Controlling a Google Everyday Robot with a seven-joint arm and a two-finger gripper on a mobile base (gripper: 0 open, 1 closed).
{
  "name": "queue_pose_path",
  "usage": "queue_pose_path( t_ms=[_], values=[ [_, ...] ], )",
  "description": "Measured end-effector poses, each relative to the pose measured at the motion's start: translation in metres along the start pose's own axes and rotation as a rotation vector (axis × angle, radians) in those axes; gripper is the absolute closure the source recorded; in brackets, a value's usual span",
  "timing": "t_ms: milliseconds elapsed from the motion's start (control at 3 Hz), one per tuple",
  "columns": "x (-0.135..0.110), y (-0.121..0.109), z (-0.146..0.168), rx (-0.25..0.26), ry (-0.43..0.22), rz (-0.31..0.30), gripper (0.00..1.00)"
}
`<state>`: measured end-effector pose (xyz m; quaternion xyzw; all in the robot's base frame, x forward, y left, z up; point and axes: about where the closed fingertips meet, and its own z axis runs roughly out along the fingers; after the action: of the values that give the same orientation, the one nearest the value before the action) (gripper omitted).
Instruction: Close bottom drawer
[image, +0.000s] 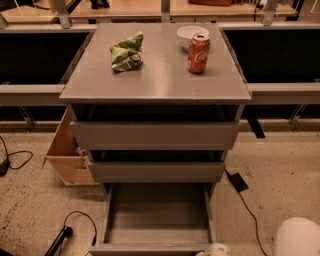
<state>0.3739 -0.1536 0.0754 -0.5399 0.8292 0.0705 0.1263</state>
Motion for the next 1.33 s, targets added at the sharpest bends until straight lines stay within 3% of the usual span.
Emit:
queue_pose_path(
  t_ms=[333,1000,1333],
  values=[
    [-0.013,-0.018,0.010,0.063,-0.052,-0.032,1.00],
    [-0.048,-0.080,0.000,0.175,-0.097,-0.108,1.00],
    [-0.048,-0.079,0.000,0.175,-0.097,-0.108,1.00]
  ],
)
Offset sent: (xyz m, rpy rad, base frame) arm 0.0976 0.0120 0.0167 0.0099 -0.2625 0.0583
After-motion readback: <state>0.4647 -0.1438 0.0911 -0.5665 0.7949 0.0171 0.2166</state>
